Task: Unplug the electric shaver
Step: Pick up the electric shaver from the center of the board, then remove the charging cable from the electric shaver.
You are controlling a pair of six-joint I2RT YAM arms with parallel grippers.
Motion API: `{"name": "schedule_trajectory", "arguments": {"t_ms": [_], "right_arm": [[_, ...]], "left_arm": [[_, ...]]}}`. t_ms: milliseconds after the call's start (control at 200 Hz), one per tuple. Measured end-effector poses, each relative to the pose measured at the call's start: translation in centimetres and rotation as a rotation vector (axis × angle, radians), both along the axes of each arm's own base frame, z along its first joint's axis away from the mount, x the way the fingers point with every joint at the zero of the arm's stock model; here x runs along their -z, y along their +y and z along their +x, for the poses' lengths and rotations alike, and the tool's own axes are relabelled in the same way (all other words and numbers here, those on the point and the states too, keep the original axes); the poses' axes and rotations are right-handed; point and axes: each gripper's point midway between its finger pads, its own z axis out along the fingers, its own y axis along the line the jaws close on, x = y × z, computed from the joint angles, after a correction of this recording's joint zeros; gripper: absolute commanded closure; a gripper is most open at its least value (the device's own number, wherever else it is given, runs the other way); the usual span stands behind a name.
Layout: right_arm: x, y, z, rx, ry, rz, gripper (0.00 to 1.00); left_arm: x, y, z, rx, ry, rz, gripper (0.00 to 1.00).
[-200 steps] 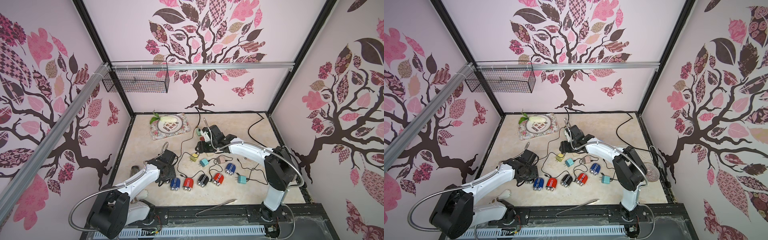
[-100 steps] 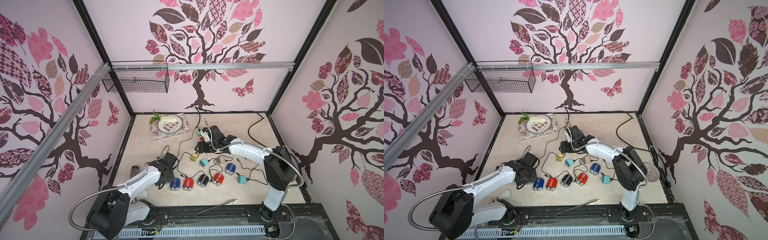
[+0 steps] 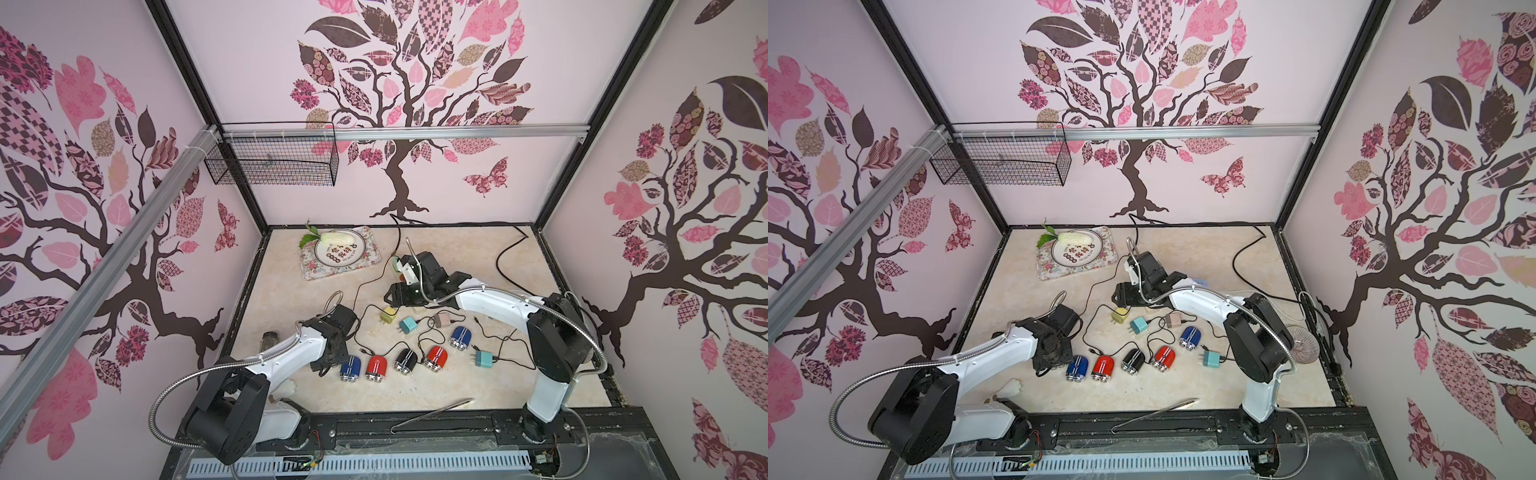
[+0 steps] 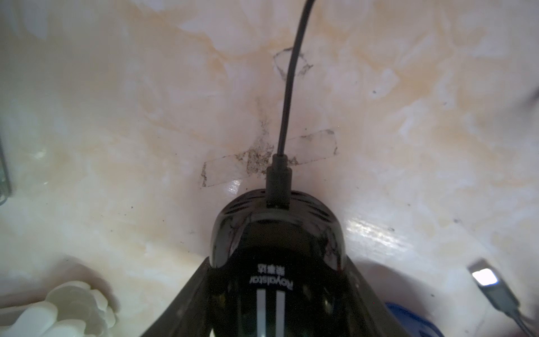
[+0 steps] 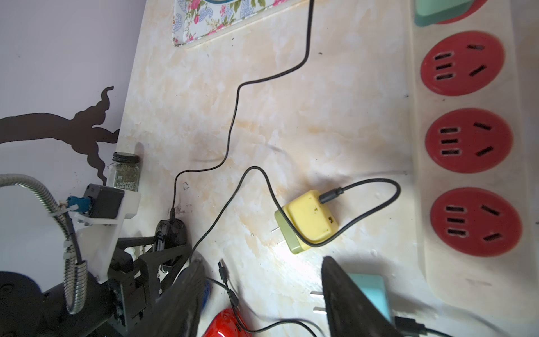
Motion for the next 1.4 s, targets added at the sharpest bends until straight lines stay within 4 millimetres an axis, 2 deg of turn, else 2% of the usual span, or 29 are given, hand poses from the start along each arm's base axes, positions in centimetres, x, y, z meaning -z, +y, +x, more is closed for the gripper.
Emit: {"name": "schedule_trajectory", "arguments": {"t_ms": [205,370,525,665,770,920,1205,1400], "right_arm": [[-0.4,0.6,-0.3,-0.012,0.01,0.029,0.34],[-1.3,1.6,-0.6,-0.032,0.032,0.092,0.34],[-2.4,3.4,-0.8,-0.068,0.071,0.189,0.34],[-3.1,5.3,-0.9,-0.107,0.108,0.268,0.34],[-3.6,6.5,-0.9,-0.126,0.124,0.303,0.34],[-4.5,8.2,-1.1,-0.158,0.135,0.344,0.34],[-3.9,10.5,-0.8,-0.185,0.181,0.371,0.34],[-3.9,11.0,-0.7,-0.194,0.193,0.381,0.34]], "left_arm": [[-0.5,0.2,0.1,0.021,0.004,0.019,0.65],[-2.9,-0.7,2.1,0.057,-0.057,0.002,0.73],[-5.3,-1.8,4.2,0.082,-0.113,-0.054,0.73],[-6.4,-2.0,5.3,0.06,-0.12,-0.154,0.75],[-6.9,-2.0,5.5,0.048,-0.124,-0.229,0.76],[-8.3,-3.4,5.8,0.091,-0.144,-0.314,0.76],[-9.5,-5.3,6.2,0.141,-0.156,-0.421,0.76],[-9.8,-5.8,6.3,0.147,-0.156,-0.466,0.76]]}}
